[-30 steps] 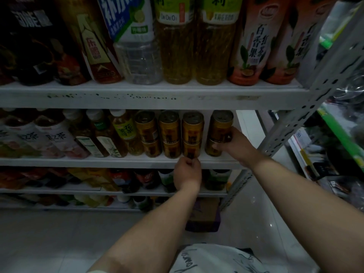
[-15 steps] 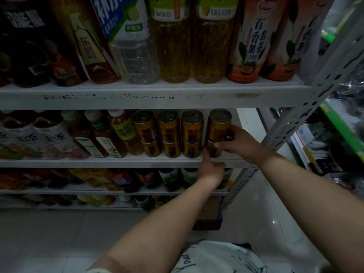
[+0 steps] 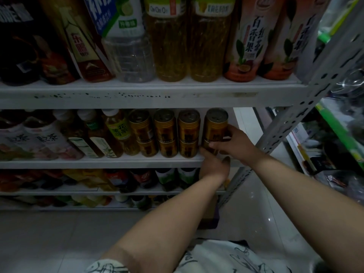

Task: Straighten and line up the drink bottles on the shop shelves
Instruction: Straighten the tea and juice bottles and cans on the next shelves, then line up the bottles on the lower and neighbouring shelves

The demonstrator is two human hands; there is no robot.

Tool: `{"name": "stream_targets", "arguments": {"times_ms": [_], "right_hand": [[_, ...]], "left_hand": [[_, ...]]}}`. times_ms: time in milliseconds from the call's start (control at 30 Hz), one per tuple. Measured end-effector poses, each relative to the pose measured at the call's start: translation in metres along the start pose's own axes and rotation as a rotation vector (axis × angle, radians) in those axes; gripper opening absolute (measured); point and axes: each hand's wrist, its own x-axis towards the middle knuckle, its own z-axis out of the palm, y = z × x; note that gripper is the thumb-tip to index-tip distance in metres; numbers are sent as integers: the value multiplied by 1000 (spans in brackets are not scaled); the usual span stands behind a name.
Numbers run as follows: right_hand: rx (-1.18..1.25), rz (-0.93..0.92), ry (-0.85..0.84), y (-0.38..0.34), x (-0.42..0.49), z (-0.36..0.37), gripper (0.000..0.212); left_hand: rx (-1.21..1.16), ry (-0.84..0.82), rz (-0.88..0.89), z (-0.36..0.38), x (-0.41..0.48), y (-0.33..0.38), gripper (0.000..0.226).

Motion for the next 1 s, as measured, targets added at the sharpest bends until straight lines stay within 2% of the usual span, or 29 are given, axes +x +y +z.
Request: {"name": "stream_targets", "arguments": {"times_ms": [67,167,200,267,367,467,567,667,800,900,1000], "right_hand": [[-25,-6,-35,0,0,-7,58],[-30,7,-103,-3,3,-17,47],[-38,9,-128,-4,4,-19,45],[-72,11,-180,-9,5,-22,45],[4,39,-225,-8,8,-23,48],[90,66,-207,-4,8,-20,50],[81,42,-164,-3,5,-13,45],[39,-7,-95,-3,4,-4,42],[-93,-28,-38,-1,7,4,59],[-99,-8,-92,-3,8,1,68],[-24,11,-191,-5,7,-6,59]], "left_hand": [[-29,47,0,2,2,2,85],[6,216,-61,0,9,1,52],[-24,252,-93,-1,10,-1,48],[-128,263,-141,-2,9,-8,52],[-145,269,-135,-4,10,-16,62],[-155,312,-84,-8,14,-17,57],[-49,362,-22,-12,13,-23,49],[-13,367,-37,-16,14,-30,47],[-5,385,-24,-17,14,-31,38],[55,394,23,-18,11,-29,32],[85,371,132,-15,2,-32,31]]}}
